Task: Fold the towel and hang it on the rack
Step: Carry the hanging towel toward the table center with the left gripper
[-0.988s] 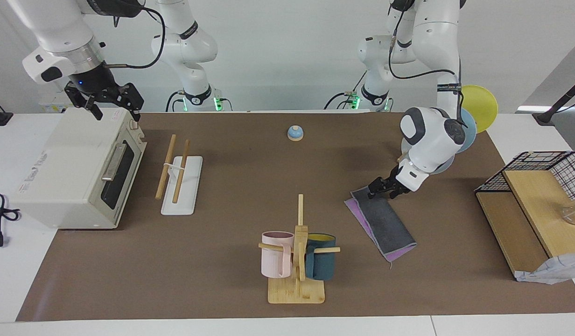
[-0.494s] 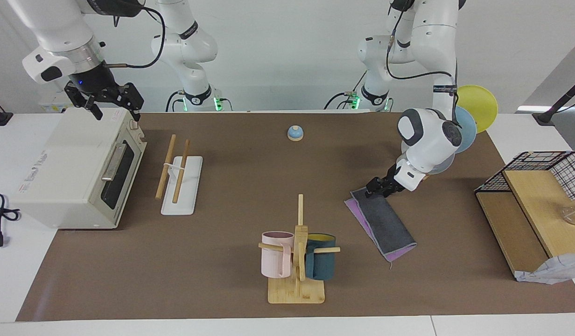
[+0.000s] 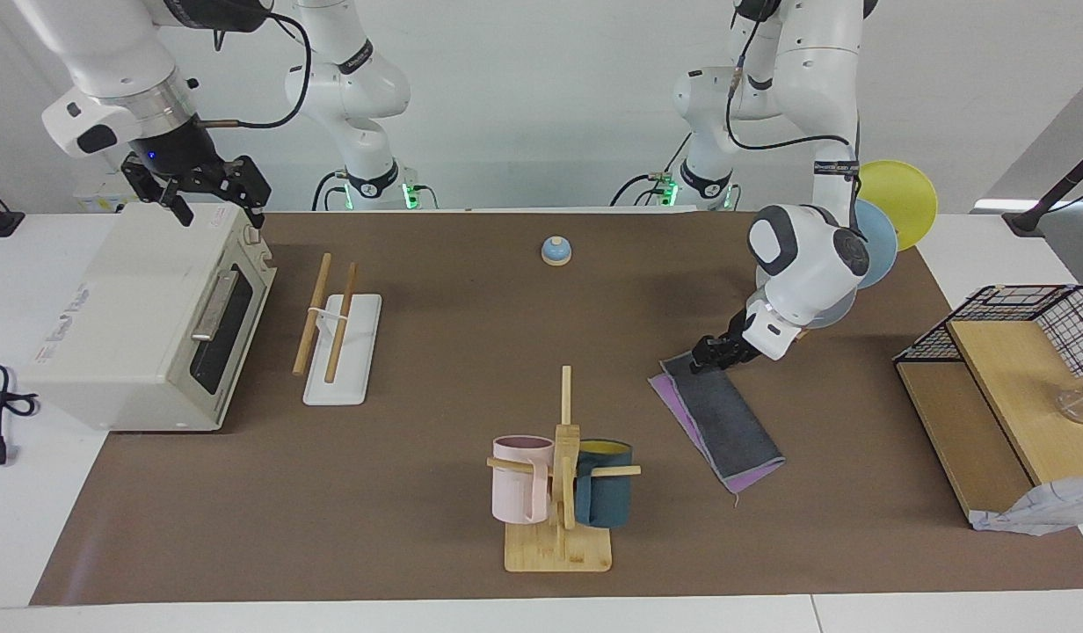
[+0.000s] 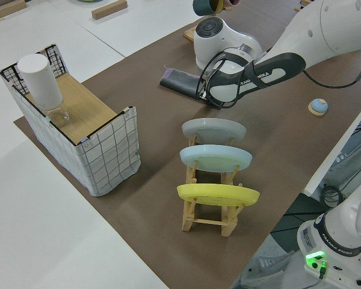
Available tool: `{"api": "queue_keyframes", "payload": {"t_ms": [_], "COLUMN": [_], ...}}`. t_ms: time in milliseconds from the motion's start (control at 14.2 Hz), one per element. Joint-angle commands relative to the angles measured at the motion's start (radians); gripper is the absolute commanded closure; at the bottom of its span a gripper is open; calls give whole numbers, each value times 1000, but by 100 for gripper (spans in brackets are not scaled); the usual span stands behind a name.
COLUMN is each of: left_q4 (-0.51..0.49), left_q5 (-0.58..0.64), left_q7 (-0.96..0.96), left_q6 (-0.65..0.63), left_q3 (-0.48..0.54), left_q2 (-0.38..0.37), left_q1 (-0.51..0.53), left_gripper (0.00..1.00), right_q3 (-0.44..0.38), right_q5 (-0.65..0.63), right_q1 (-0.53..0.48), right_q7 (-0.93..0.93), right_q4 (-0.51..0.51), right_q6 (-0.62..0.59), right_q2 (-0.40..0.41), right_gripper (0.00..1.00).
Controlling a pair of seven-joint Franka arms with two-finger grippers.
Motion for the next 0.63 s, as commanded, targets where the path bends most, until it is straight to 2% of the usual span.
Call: {"api": "queue_keyframes", "payload": {"t_ms": [0,71,141,212,564], "left_q4": [-27,-28,-28,-27,-7], "left_q5": [-24,-25,-24,-25,-27], "left_q7": [26,32,32,32,23], "left_q6": [22,21,19,16,-13], "left_q3": [-3,-3,-3,-3,-3], "left_q2": [-13,-13,-13,-13,-19], "left_q1": [21,23,23,23,26], "left_gripper": [72,82,98,100,100], "right_q3": [4,4,4,4,4], "right_q5": [20,20,20,20,20], "right_q1": [-13,-15,-13,-12,-15], "right_q7": [-16,-16,-14,-13,-14], "right_q4": [-13,-15,-15,-16,-15], "right_q6": [-4,-1,4,5,1], "right_q2": [-17,-17,-17,-17,-17], "right_gripper": [0,0,0,0,0]}}
